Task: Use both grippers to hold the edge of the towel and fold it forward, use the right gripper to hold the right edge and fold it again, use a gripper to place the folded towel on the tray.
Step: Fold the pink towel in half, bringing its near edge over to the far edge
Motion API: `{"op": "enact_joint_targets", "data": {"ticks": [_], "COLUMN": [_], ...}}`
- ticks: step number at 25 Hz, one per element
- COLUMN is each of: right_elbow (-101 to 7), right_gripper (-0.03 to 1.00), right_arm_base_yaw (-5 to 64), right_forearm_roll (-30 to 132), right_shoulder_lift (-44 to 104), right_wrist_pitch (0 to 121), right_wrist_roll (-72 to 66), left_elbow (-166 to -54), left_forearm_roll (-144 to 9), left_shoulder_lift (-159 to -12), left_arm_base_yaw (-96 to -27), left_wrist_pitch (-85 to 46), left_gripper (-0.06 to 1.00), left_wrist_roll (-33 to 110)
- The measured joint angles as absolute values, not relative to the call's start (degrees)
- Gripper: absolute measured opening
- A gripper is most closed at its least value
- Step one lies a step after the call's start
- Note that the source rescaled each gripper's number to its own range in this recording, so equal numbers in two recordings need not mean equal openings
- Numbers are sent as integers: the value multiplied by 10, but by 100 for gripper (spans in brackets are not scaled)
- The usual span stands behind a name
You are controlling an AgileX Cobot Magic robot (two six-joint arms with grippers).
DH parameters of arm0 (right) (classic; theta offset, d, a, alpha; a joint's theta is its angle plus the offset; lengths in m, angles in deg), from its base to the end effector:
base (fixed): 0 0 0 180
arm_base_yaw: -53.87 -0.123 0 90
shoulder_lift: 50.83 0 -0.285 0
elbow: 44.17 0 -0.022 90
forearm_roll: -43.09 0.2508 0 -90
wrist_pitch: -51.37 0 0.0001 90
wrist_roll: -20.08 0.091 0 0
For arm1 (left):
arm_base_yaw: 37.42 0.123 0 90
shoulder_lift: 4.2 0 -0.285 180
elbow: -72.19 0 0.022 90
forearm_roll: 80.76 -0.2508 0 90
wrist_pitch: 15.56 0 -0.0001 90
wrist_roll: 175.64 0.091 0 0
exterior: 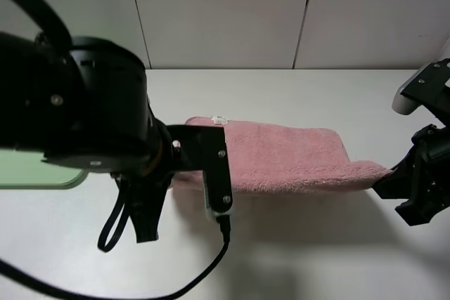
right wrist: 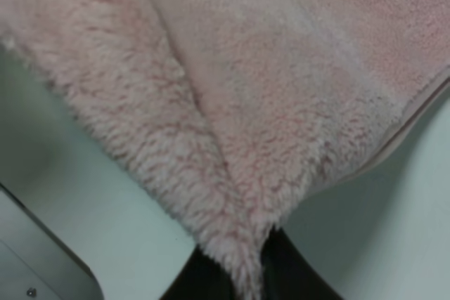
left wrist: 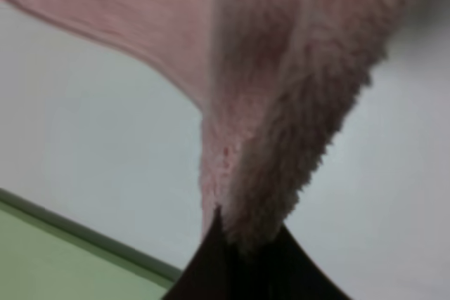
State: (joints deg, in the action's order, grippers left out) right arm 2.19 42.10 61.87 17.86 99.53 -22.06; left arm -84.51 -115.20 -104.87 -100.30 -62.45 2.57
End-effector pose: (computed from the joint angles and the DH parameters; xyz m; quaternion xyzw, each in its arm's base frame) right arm 0.1528 0.0542 0.2184 -0.3623 0.9108 0.0937 0.1747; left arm 0.1675 -0.2445 0.2010 0.6427 0.7263 0.1549 0.1882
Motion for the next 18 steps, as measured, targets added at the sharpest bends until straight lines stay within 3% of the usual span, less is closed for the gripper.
{"op": "enact_joint_targets", "data": {"ticks": [10,18], "right_elbow": [19,-47], "right_gripper": [0,0], "right_arm_base_yaw": [421,421], "right_forearm_roll": [618,622], "right_shoulder_lift": [270,359], "right_wrist_pitch": [957,937], "right_wrist_roll": [-206,-206], "left_elbow": [-898,-901], "left_forearm_roll": [-1148,-1144], "left_shoulder_lift": [-1082,-1083], "left_arm_base_yaw": [-931,-863], "left_wrist_pitch": [-615,-567], "left_gripper": [0,0], "left_wrist_roll": [59,83]}}
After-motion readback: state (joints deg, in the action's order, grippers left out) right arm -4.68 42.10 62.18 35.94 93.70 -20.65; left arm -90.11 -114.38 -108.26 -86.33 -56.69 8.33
